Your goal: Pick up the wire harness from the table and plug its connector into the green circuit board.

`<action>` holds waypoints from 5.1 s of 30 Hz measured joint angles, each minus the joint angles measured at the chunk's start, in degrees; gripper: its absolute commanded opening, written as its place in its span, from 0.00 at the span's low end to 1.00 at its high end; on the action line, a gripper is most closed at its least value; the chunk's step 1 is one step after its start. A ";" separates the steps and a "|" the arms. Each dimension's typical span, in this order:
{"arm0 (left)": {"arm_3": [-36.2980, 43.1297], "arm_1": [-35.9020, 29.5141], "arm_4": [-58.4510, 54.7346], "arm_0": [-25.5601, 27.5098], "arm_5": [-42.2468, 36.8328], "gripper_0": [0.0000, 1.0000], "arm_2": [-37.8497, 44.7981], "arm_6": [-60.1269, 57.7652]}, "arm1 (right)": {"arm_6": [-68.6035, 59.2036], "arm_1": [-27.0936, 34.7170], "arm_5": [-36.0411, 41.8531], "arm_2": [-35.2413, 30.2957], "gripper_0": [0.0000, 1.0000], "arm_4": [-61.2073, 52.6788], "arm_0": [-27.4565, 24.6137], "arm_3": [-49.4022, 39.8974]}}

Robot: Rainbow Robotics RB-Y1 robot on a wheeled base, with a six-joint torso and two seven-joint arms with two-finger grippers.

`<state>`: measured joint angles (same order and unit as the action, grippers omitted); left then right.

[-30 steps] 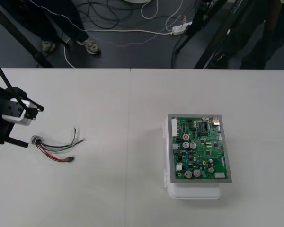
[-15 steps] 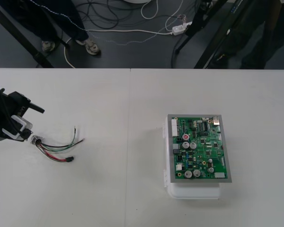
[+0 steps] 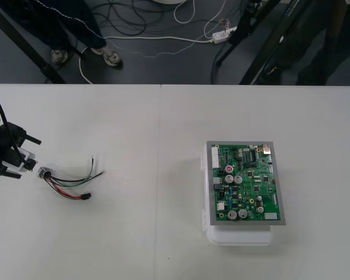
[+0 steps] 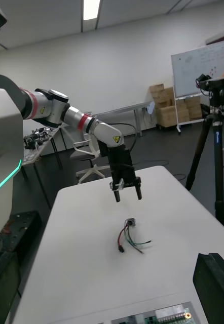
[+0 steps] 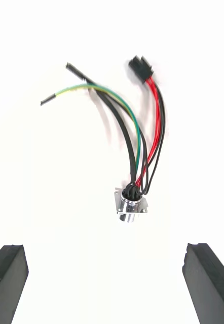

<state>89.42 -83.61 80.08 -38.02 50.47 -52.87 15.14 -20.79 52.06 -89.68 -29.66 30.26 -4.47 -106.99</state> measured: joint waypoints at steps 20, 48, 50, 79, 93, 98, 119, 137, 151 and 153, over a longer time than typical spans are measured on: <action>-14.83 9.98 -1.76 -0.07 -0.26 0.90 -0.19 5.32 | 7.72 -0.01 0.00 0.83 1.00 -0.14 1.36 -0.02; -27.43 16.67 -6.07 -0.46 -0.28 0.90 -0.34 26.19 | 10.75 -0.02 0.00 2.56 1.00 1.38 1.77 0.35; -27.45 16.68 -6.05 -0.53 -0.28 0.90 -0.84 26.19 | 10.75 -0.02 0.00 2.56 1.00 1.38 1.77 0.36; -32.01 21.15 -4.75 -1.47 -1.84 0.90 -5.38 26.19 | 10.76 -0.02 0.00 2.59 1.00 1.39 1.79 1.62; -32.73 21.20 -3.40 -1.47 -2.72 0.73 -5.38 26.19 | 10.76 -0.02 0.00 2.86 1.00 1.39 1.79 1.63; -32.91 21.21 -3.37 -1.47 -2.76 0.00 -5.38 26.19 | 10.76 -0.02 0.00 2.86 1.00 1.39 1.79 1.63; -33.02 21.22 -9.41 -2.75 -3.64 0.00 -7.71 26.19 | 10.76 -0.02 0.00 2.86 1.00 1.39 1.79 1.63; -32.31 21.22 -17.20 -5.16 12.36 0.00 -0.26 26.14 | 10.76 -0.02 0.00 2.86 1.00 1.40 1.80 1.66; -19.77 21.21 -21.00 -7.32 26.45 0.00 11.41 -2.52 | 10.76 -0.02 0.00 2.86 1.00 1.40 1.83 1.72; -17.84 21.21 -22.06 -8.15 27.71 0.00 11.83 -6.46 | 10.76 -0.02 0.00 2.87 1.00 1.40 1.83 1.72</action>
<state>71.58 -62.40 58.03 -46.17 78.17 -41.03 8.68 -10.03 52.04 -89.68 -26.79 31.66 -2.64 -105.27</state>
